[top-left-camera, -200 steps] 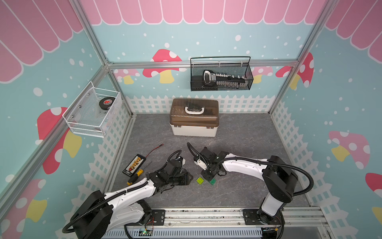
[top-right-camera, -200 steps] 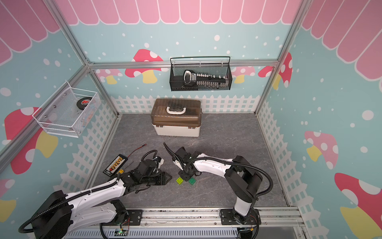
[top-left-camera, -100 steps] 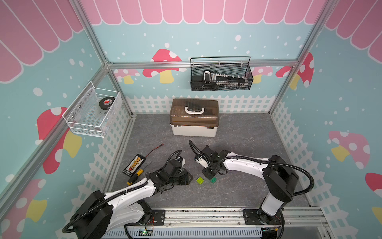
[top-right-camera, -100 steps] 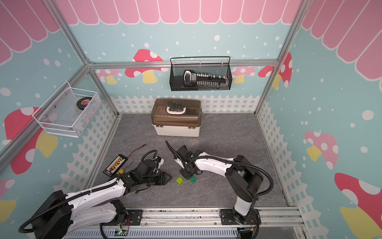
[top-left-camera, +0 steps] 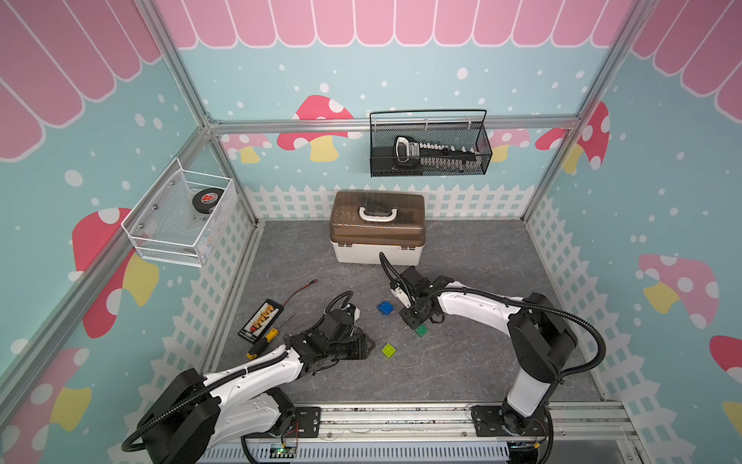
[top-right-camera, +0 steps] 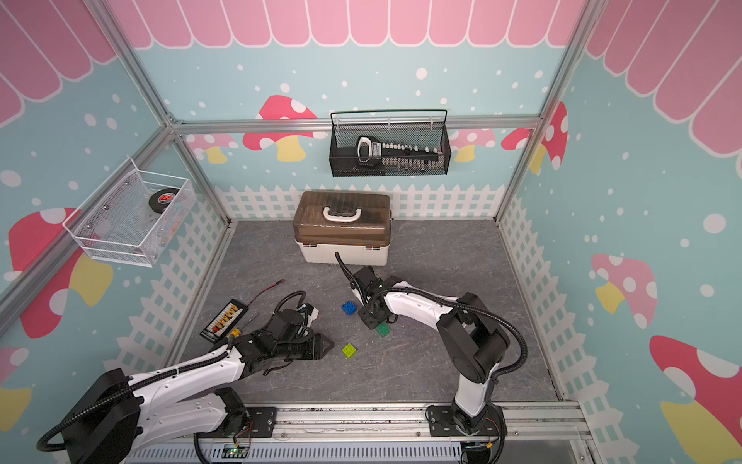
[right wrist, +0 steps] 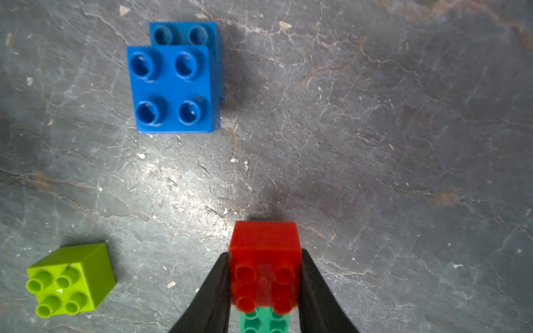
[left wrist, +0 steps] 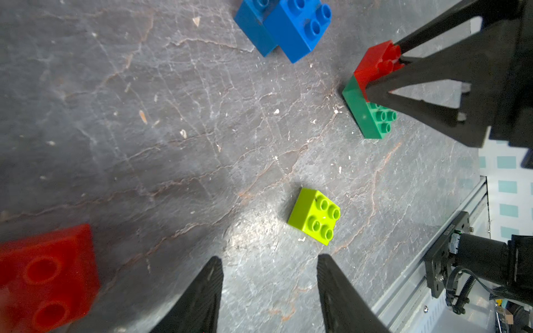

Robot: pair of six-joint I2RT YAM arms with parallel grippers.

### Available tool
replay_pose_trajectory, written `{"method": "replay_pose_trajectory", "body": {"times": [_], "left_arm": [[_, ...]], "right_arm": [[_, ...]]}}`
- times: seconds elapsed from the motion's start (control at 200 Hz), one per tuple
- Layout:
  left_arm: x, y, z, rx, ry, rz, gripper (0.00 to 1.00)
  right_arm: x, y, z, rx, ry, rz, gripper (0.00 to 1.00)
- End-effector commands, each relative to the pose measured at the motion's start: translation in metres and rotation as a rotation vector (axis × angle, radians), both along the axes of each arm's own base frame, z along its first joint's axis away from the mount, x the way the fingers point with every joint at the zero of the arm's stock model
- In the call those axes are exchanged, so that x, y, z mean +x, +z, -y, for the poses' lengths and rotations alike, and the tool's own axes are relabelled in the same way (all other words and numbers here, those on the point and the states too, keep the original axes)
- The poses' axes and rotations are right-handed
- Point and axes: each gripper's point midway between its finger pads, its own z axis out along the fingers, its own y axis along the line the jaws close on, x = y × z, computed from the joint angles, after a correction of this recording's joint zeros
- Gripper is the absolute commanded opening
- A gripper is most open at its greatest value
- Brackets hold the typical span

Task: Assemble the letter y with lego
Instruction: Move the lego brick at the center of the board.

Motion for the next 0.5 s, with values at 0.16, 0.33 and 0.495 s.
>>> {"method": "replay_pose_trajectory", "body": {"times": [0.16, 0.33, 0.495], "left_arm": [[0.011, 0.011, 0.003, -0.014, 0.015, 0.04, 0.54], [0.013, 0.013, 0.001, -0.007, 0.028, 0.045, 0.54], [0.013, 0.017, -0.005, 0.004, 0.058, 0.051, 0.55]], "right_arm": [[0.002, 0.002, 0.002, -0.011, -0.002, 0.009, 0.51], [-0.007, 0.028, 0.001, 0.049, -0.007, 0.024, 0.53], [-0.034, 0.038, -0.01, 0.106, 0.023, -0.024, 0.57]]}}
